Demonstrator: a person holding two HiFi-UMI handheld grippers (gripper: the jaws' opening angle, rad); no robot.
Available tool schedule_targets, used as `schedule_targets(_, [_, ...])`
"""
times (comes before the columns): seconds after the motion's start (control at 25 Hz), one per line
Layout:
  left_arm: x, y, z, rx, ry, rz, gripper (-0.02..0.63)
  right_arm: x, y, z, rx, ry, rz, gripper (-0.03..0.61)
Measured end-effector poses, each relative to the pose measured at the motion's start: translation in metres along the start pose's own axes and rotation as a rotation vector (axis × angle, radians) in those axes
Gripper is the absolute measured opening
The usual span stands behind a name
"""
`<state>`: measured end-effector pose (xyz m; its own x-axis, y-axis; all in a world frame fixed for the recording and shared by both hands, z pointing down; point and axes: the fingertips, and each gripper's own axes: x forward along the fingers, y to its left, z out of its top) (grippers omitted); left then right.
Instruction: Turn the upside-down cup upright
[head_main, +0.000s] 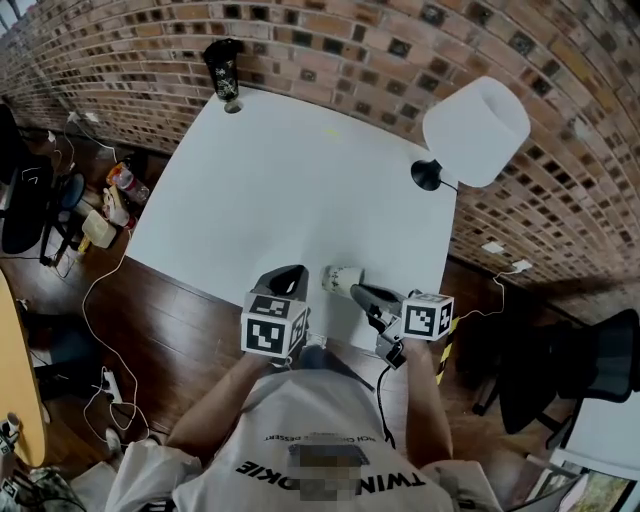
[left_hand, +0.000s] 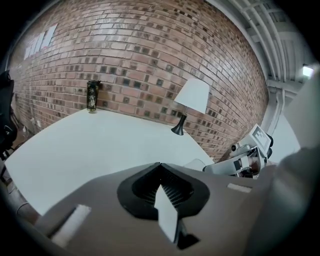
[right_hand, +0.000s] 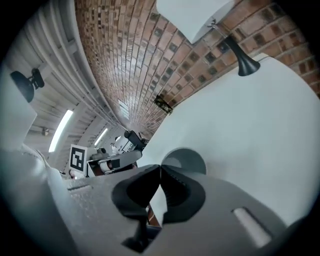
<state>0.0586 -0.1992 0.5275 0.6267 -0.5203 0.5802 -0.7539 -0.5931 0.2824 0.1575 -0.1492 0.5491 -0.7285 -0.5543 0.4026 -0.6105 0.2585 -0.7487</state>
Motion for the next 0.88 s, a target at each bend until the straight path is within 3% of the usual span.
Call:
schedule_targets(0.28, [-0.007, 0.01, -0.001, -0.025, -0.014, 0.024, 0.003, 0.022, 0.028, 0.023, -0.489, 0.303, -0.168, 0.012])
schedule_targets(0.52, [-0.013, 0.017, -0.001, -0.054, -0.033, 0.043, 0.003, 0.041, 0.025, 0.014, -0.888, 0.629, -0.287, 0.011])
schedule_targets(0.72, [-0.021, 0.026, -0.002, -0.075, -0.05, 0.06, 0.003, 0.053, 0.028, -0.001, -1.052, 0.783, -0.308, 0.011])
schedule_targets(0.88, [-0.026, 0.031, -0.004, -0.086, -0.058, 0.071, 0.003, 0.059, 0.028, -0.004, -1.12, 0.829, -0.338, 0.012])
